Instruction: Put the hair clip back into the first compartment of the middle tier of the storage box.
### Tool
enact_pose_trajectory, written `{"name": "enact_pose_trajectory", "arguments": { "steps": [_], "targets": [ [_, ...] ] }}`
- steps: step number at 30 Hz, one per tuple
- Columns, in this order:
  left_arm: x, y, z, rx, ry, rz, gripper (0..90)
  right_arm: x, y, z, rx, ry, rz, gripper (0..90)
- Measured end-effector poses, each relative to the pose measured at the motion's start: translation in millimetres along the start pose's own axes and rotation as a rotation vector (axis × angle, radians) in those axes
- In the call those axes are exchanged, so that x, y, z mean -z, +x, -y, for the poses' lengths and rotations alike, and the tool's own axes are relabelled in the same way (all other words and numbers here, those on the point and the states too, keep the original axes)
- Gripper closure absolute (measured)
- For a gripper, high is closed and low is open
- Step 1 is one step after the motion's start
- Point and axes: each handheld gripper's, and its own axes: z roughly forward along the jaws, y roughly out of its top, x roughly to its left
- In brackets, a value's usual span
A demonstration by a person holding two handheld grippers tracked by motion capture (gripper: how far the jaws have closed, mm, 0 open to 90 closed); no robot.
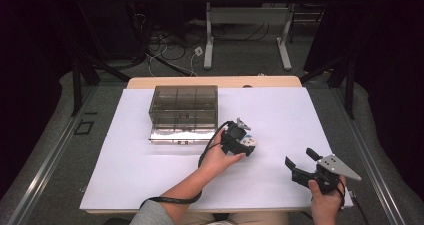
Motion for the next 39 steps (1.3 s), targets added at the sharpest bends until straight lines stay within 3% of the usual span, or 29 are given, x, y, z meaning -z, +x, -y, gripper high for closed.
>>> {"name": "enact_pose_trajectory", "arguments": {
  "steps": [16,39],
  "targets": [
    [21.7,3.7,-0.3,-0.003,-0.033,-0.006,39.4,0.0,0.3,0.1,0.001,0.001,0.0,15.3],
    [62.1,19.0,3.1,0.035,-0.108,-0.033,39.4,0.5,0.5,0.0,-0.005,0.001,0.001,15.3]
  ]
}}
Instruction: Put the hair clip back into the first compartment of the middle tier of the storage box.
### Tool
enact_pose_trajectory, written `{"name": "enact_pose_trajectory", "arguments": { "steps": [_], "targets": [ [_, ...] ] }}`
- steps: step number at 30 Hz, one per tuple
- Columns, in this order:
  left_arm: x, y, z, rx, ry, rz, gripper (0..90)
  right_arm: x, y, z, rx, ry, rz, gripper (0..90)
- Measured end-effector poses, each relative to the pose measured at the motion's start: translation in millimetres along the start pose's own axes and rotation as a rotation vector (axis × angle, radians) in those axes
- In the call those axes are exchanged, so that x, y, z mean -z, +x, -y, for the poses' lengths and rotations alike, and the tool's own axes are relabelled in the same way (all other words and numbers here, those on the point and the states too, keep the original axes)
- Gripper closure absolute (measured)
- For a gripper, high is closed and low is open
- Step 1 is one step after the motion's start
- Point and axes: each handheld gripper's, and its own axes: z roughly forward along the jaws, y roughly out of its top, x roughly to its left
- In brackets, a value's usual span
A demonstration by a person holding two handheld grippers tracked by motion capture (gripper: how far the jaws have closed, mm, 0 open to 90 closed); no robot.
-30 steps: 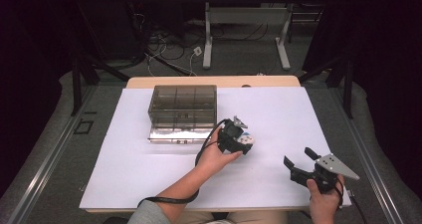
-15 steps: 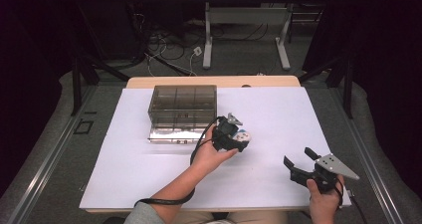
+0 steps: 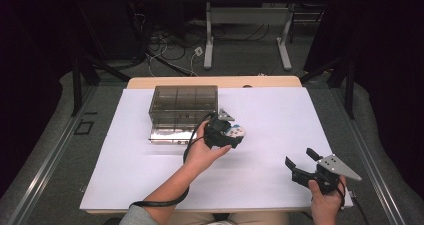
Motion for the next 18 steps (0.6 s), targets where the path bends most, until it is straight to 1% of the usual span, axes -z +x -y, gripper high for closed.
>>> {"name": "enact_pose_trajectory", "arguments": {
  "steps": [2,3,6,8,11,12,15,18],
  "targets": [
    [3.7,2.7,0.1,-0.003,-0.008,-0.008,39.5,0.0,-0.2,0.0,0.006,0.0,0.001,15.3],
    [6.0,4.0,0.1,0.004,-0.01,-0.008,39.5,-0.2,-0.1,0.0,0.006,0.0,0.0,15.3],
    [11.6,7.5,0.2,0.005,-0.013,-0.013,39.5,-0.2,-0.1,0.1,0.008,0.002,0.001,15.3],
    [14.9,9.4,0.7,0.01,-0.025,-0.016,39.5,-0.2,-0.1,0.1,0.008,0.002,0.0,15.3],
    [20.2,12.7,1.9,0.011,-0.026,-0.021,39.5,-0.2,-0.1,0.0,0.007,0.001,-0.001,15.3],
    [22.4,14.4,3.2,0.016,-0.036,-0.031,39.5,-0.1,-0.2,0.0,0.005,0.0,-0.001,15.3],
    [26.8,17.9,5.3,0.016,-0.038,-0.039,39.5,-0.3,-0.2,0.1,0.005,-0.004,0.001,15.3],
    [32.3,22.4,9.1,0.035,-0.048,-0.043,39.6,-0.3,0.0,0.0,0.005,-0.001,-0.003,15.3]
  ]
}}
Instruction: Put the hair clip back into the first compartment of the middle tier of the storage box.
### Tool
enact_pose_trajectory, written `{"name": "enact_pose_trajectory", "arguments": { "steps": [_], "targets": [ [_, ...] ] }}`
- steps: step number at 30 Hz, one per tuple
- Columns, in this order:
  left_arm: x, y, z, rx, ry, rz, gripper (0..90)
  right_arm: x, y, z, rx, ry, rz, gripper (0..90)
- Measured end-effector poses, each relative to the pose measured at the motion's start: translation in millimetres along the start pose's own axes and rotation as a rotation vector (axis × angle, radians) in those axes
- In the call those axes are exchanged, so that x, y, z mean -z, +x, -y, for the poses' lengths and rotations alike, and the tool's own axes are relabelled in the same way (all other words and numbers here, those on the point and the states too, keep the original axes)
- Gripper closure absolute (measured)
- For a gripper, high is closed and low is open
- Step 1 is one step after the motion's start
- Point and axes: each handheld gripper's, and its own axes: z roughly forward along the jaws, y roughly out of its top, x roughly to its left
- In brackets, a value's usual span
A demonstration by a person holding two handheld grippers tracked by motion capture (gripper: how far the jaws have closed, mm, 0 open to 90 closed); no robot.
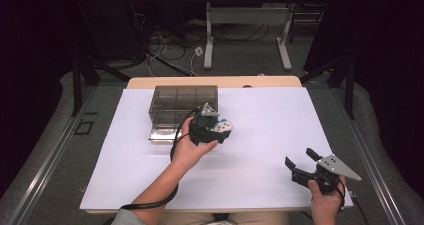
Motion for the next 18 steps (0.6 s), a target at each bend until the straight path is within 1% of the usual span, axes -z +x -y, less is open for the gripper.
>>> {"name": "enact_pose_trajectory", "arguments": {
  "steps": [2,4,5,8,11,14,16,18],
  "targets": [
    [1.6,2.3,1.1,-0.007,-0.002,-0.005,39.6,0.0,0.1,0.0,0.002,0.003,0.003,15.3],
    [3.2,4.0,2.2,-0.003,0.0,-0.008,39.7,0.0,0.4,-0.1,0.003,0.006,0.007,15.3],
    [4.9,5.9,3.8,0.006,-0.007,-0.011,39.7,-0.3,0.6,0.0,0.002,0.004,0.004,15.3],
    [7.0,8.9,5.1,-0.001,-0.011,-0.02,39.7,-0.1,0.5,0.1,0.001,0.005,0.009,15.3],
    [10.7,13.2,7.7,0.015,-0.013,-0.026,39.7,0.1,-0.1,0.1,0.003,0.005,0.007,15.3],
    [12.5,15.8,8.3,0.011,-0.017,-0.031,39.7,0.0,-0.1,0.2,0.0,0.003,0.007,15.4],
    [14.3,17.0,9.0,0.022,-0.022,-0.034,39.7,0.1,0.2,0.1,0.0,0.005,0.007,15.3],
    [18.6,20.8,9.0,0.014,-0.02,-0.038,39.7,0.2,0.0,0.1,0.0,0.004,0.003,15.3]
  ]
}}
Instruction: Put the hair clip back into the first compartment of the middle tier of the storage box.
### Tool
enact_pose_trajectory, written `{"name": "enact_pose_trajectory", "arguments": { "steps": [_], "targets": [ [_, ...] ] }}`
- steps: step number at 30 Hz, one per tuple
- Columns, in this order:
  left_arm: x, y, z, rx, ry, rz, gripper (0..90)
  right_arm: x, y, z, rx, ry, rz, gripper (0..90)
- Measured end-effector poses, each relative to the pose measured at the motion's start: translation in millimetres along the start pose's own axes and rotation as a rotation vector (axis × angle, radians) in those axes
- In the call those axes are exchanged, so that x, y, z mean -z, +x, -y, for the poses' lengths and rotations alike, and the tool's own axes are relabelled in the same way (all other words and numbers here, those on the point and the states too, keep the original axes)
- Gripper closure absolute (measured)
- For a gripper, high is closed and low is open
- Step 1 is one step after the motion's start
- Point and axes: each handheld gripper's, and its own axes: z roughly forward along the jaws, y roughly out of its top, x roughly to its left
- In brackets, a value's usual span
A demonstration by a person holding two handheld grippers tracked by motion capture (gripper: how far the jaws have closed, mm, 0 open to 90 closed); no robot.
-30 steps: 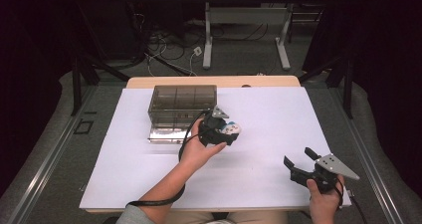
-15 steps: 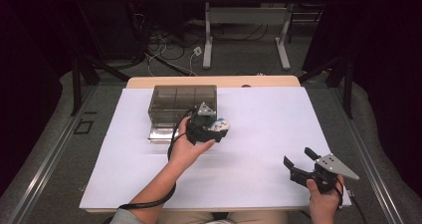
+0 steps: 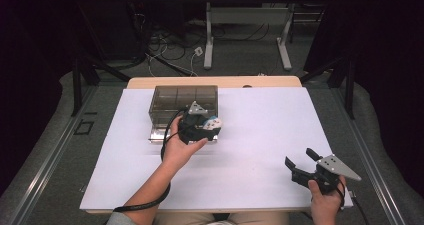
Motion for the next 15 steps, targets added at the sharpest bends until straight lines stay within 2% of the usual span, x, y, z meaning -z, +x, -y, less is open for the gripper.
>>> {"name": "enact_pose_trajectory", "arguments": {
  "steps": [15],
  "targets": [
    [18.3,18.7,3.2,0.018,-0.007,-0.037,39.7,-0.5,0.6,0.4,-0.004,0.002,0.005,15.3]
  ]
}}
